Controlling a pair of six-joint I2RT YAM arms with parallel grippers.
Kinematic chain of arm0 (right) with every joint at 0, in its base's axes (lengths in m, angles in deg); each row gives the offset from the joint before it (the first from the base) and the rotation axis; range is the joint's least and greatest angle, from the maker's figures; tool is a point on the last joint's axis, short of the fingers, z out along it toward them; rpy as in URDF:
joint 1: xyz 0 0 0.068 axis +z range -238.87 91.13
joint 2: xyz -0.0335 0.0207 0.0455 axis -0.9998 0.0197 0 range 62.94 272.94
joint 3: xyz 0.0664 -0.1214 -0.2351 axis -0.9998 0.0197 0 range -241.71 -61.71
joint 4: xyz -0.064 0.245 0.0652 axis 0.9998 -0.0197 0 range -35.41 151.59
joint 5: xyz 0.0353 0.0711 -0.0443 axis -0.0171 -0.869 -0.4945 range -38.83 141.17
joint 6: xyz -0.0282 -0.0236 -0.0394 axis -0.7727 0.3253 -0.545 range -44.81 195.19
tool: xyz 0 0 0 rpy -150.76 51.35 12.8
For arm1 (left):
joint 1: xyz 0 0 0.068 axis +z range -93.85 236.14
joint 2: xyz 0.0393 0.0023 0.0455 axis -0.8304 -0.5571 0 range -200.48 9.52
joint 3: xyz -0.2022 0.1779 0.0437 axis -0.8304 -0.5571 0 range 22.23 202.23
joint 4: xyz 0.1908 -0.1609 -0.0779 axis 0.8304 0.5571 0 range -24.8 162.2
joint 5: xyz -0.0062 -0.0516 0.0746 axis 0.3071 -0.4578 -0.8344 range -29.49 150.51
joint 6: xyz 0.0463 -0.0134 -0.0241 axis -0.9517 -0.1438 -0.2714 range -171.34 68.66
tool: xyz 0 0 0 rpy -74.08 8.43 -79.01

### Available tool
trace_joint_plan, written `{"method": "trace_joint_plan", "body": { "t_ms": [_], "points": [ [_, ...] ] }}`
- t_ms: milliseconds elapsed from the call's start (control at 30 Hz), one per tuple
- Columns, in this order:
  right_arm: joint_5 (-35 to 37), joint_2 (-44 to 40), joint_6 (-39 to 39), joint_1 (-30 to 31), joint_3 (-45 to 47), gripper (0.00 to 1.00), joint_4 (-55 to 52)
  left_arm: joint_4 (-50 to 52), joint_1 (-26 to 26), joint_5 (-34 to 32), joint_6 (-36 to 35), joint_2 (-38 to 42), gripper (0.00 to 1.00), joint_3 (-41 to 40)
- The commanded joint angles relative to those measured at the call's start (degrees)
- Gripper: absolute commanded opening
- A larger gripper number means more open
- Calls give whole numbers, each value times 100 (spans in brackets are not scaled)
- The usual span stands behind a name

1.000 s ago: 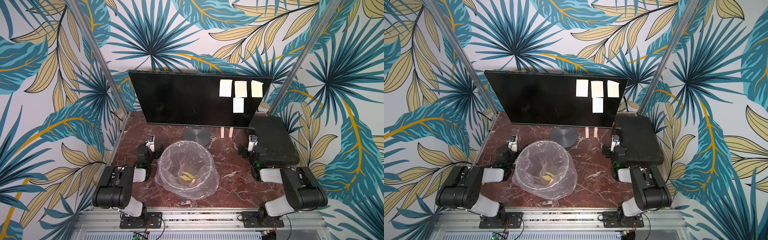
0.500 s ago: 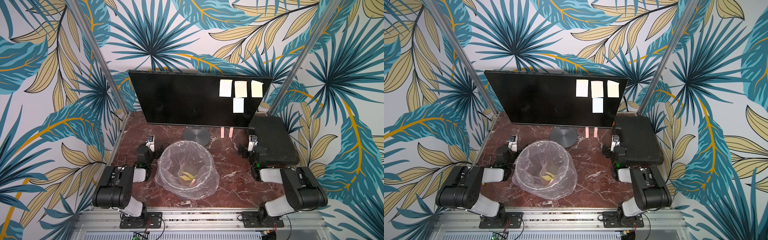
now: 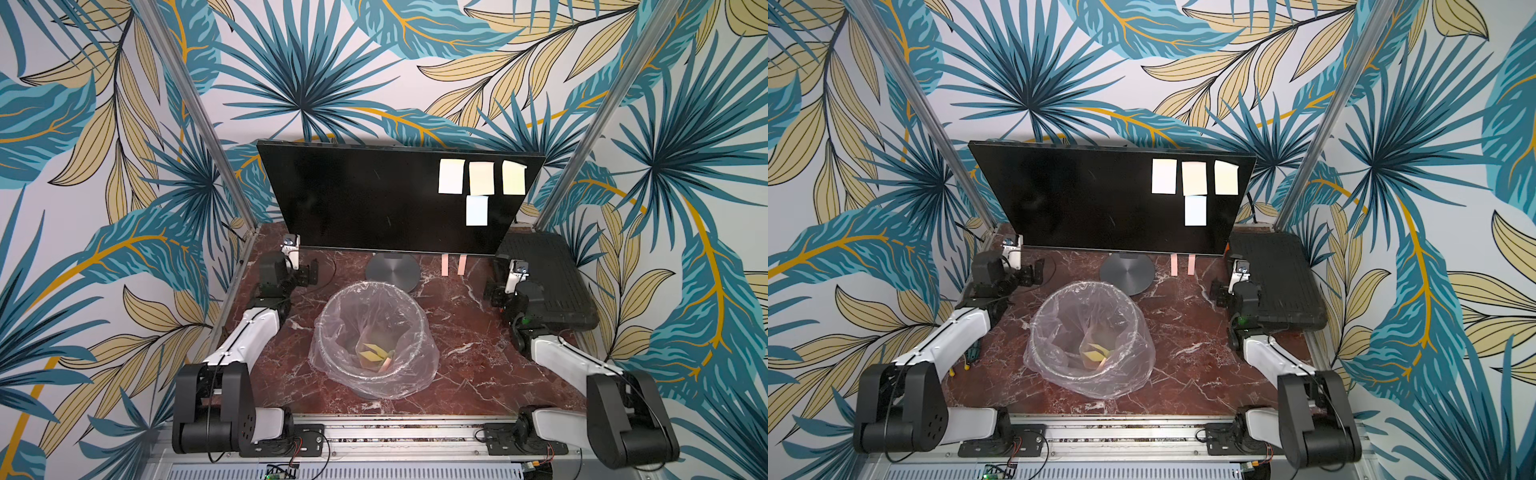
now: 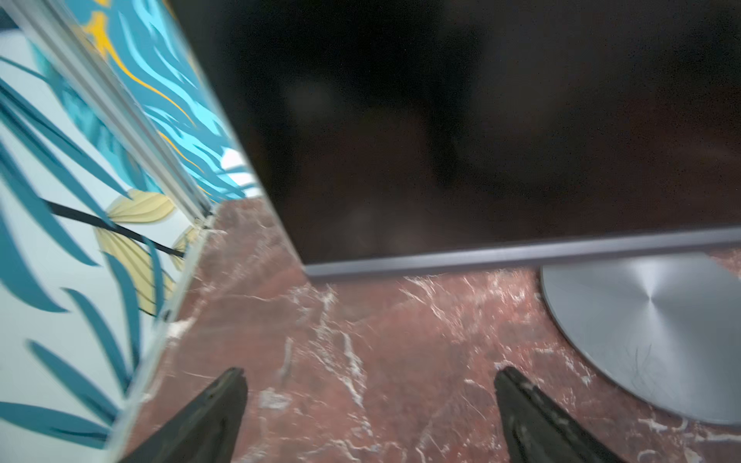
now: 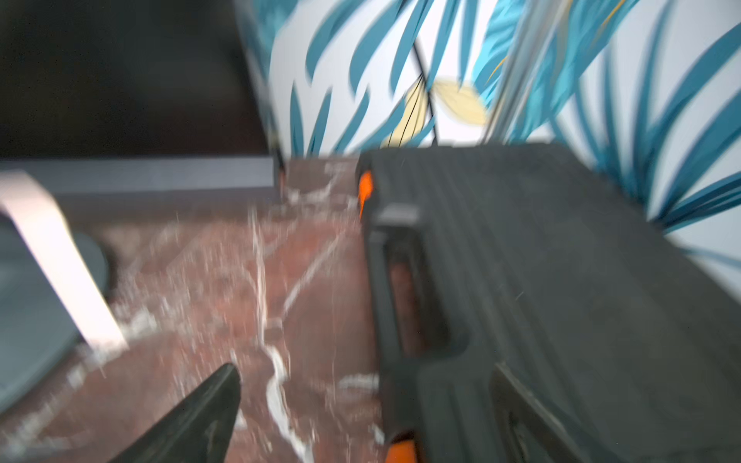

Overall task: Remove the sticky note from the monitor
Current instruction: Tear off the sticky note from the monitor.

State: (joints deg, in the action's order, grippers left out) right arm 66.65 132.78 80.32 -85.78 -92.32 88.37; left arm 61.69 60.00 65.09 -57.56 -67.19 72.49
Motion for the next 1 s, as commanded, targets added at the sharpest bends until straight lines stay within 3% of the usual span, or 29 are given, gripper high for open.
{"method": "trace_joint_plan", "body": {
  "t_ms": [0, 100, 167, 367, 533, 633, 800, 967],
  "points": [
    [647, -590, 877, -14, -264, 100, -1799, 2815, 352, 333, -243, 85, 100, 835],
    [1272, -962, 2082, -19, -397, 99, -2646, 3927, 403, 431, -521, 366, 100, 1384],
    [957, -1243, 2495, -37, -379, 99, -3044, 4717, 401, 670, -766, 688, 100, 1737],
    [-70, -1840, 2693, -30, -596, 99, -3679, 7292, 398, 1840, -1330, 1091, 96, 3228],
    [-593, -2129, 2545, -37, -1073, 100, -4487, 8568, 313, 3375, -1602, 1070, 89, 4234],
    [-906, -2310, 2486, -32, -1155, 100, -4590, 8474, -22, 3699, -1491, 1045, 86, 4050],
    [-1057, -2509, 2500, -32, -1160, 100, -4754, 7538, -837, 2838, -1203, 1113, 83, 3383],
    [-987, -2663, 2487, -37, -1170, 99, -4889, 7281, -1144, 2693, -1044, 813, 80, 3246]
  ]
}}
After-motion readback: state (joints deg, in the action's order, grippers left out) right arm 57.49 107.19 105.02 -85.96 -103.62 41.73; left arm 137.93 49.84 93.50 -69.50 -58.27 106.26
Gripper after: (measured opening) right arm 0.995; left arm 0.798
